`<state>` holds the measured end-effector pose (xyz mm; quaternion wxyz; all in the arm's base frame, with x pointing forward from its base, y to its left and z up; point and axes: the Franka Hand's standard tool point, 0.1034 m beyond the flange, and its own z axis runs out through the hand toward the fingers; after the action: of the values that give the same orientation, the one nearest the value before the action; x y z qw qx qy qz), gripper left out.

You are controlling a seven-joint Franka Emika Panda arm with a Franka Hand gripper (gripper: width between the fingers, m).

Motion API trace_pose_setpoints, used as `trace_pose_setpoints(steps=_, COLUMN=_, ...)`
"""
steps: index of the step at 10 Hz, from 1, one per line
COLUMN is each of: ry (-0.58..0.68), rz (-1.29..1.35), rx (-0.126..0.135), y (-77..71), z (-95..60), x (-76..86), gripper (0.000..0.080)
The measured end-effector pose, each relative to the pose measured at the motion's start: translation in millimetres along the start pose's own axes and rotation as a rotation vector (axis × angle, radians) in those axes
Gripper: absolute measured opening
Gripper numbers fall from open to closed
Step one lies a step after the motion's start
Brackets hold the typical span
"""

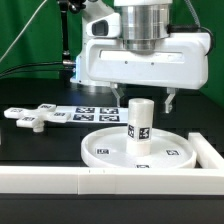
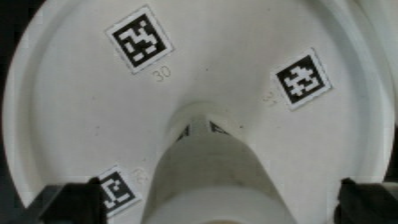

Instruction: Assemble round table

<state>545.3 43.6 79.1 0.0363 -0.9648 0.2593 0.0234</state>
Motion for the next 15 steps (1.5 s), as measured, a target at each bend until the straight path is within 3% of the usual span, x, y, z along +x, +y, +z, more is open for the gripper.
trace_pose_setpoints(steps=2, ry=-0.004, rz=-0.103, rx=-0.003, y=14.7, z=8.4, x=5.1, gripper=0.0649)
trace_pose_setpoints(steps=8, ry=-0.004, rz=-0.448, rx=-0.005, y=16.3, z=8.7, x=5.0, gripper=0.0649)
trace_pose_setpoints(steps=11, ry=-0.036, rz=-0.428, rx=-0.022, y=43.6, z=19.0, x=-7.9, gripper=0.0649)
trace_pose_setpoints(steps=13, ry=-0.047, rz=-0.418, rx=-0.026, y=68.0, z=16.5, x=-2.7, gripper=0.0649)
trace_pose_setpoints(steps=15, ry=-0.047, rz=-0.415, rx=-0.026, y=69.3, z=16.8, x=-2.6, gripper=0.0649)
